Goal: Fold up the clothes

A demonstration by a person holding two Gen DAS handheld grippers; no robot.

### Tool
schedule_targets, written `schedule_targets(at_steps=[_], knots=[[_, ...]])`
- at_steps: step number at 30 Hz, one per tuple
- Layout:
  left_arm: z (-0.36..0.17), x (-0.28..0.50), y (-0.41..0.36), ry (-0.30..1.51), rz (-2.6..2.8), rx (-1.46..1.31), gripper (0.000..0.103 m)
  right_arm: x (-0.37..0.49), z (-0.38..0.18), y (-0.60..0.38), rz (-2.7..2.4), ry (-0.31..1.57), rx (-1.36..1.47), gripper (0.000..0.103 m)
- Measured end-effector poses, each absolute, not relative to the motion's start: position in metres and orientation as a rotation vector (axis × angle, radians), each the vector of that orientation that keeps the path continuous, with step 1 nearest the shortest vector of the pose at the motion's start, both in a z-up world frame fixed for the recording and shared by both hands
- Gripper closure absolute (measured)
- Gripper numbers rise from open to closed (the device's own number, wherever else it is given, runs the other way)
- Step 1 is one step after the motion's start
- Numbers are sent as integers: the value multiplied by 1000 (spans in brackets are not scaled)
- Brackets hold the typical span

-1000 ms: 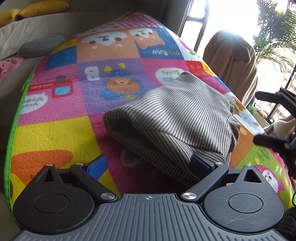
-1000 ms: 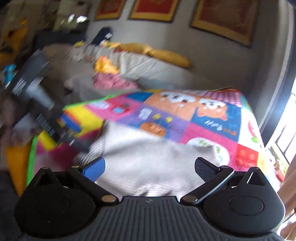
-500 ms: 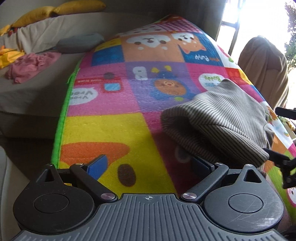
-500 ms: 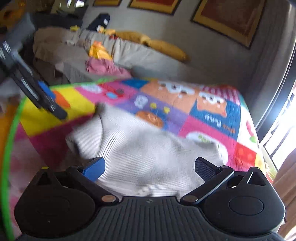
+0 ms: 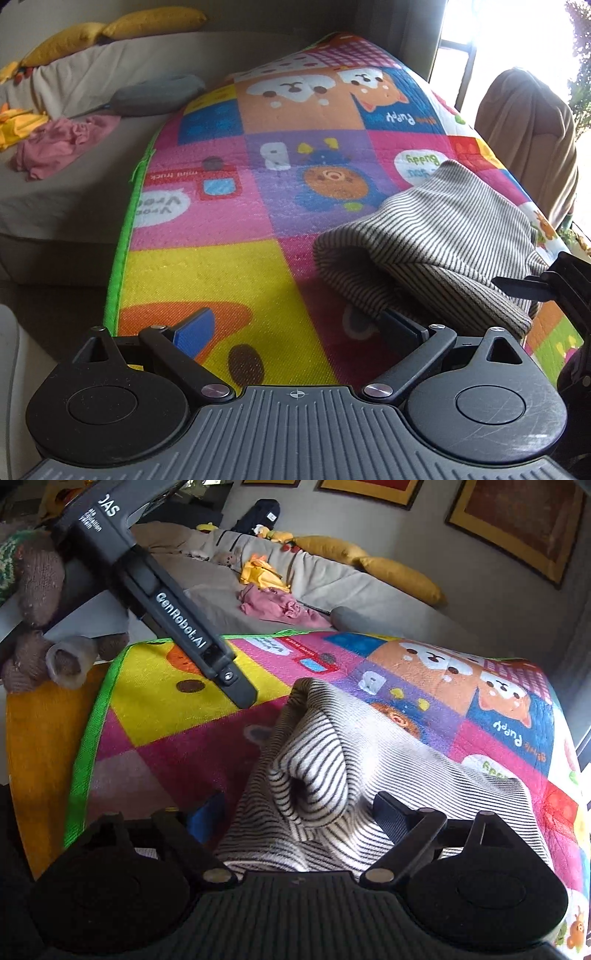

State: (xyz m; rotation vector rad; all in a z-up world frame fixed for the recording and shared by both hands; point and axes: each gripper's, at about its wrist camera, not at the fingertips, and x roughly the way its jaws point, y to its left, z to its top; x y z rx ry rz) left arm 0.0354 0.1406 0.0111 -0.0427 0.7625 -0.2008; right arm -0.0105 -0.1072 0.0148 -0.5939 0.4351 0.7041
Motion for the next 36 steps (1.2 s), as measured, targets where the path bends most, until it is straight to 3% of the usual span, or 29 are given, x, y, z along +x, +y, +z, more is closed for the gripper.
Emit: schedule_targets(at_steps=[1, 3, 6, 12, 24, 31, 34, 36], knots=[[11, 35, 140, 764, -207, -40, 4, -8, 16, -109, 690, 437, -582, 31], [12, 34, 140, 770, -243, -59, 4, 2, 22, -119, 686, 477, -494, 36], [11, 35, 144, 807, -359, -172, 4, 17, 31, -133, 679, 532, -367, 36], [1, 59, 134, 908, -514, -450, 4, 15, 29, -131, 678, 517, -377, 36], [-11, 81, 124, 962, -550, -699, 4, 17, 29, -135, 688, 509, -358, 36], [-2, 87, 105, 951, -553, -671, 4, 14, 29, -136, 691, 493, -364, 36], [3, 89, 97, 944, -550, -646, 4, 7, 31, -133, 696, 466, -391, 28], [9, 89, 94, 930, -558, -628, 4, 1, 32, -128, 702, 433, -426, 16]])
